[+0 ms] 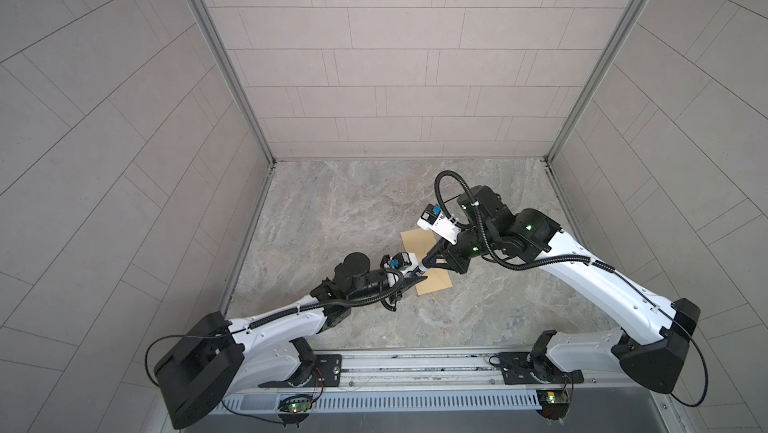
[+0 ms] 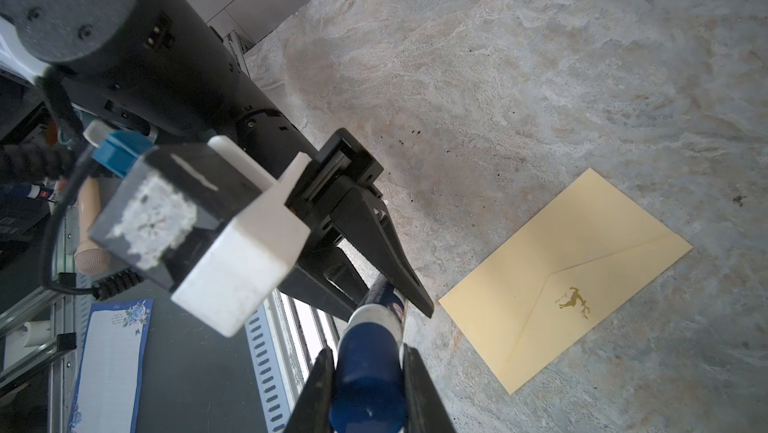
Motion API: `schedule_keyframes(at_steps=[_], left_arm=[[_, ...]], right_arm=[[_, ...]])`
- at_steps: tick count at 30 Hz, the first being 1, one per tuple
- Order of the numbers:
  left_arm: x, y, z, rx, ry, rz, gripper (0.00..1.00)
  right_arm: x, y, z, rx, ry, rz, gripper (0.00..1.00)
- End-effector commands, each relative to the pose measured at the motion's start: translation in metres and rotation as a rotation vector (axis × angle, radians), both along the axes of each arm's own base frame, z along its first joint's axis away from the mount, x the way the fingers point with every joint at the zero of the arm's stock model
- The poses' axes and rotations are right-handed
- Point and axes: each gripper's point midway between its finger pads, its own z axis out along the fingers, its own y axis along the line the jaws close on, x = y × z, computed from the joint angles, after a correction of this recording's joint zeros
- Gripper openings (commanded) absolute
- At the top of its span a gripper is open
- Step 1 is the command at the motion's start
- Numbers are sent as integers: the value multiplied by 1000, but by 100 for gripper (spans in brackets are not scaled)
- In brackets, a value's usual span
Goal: Place the letter into the envelope and seal it
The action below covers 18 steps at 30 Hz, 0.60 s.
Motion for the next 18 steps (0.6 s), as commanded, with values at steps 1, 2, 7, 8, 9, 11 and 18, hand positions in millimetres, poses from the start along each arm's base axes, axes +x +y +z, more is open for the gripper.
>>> schedule_keyframes(at_steps=[1,2,7,8,9,11,18], left_arm=[[2,-6,34,-89,-74,-15,0],[2,-7,34,-90,-73,-17,0],[0,-8,33,-86,-68,-31,0],[0,-8,32,-85,-64,-33,0],[0,-9,32,-84,-65,-36,0],[0,-9,32,-83,-62,-39,0],[-1,-10,30,-77,-57,-44,0]], right_arm=[[-21,6,2,19,-1,105,11],[-22,7,1,17,-7,118,11],[-25,6,1,-15,-67,155,11],[-25,6,0,-21,-77,156,11],[-25,5,1,-22,-92,159,11],[-26,4,1,-28,-114,169,11],[-25,-7,-1,-78,-153,165,11]])
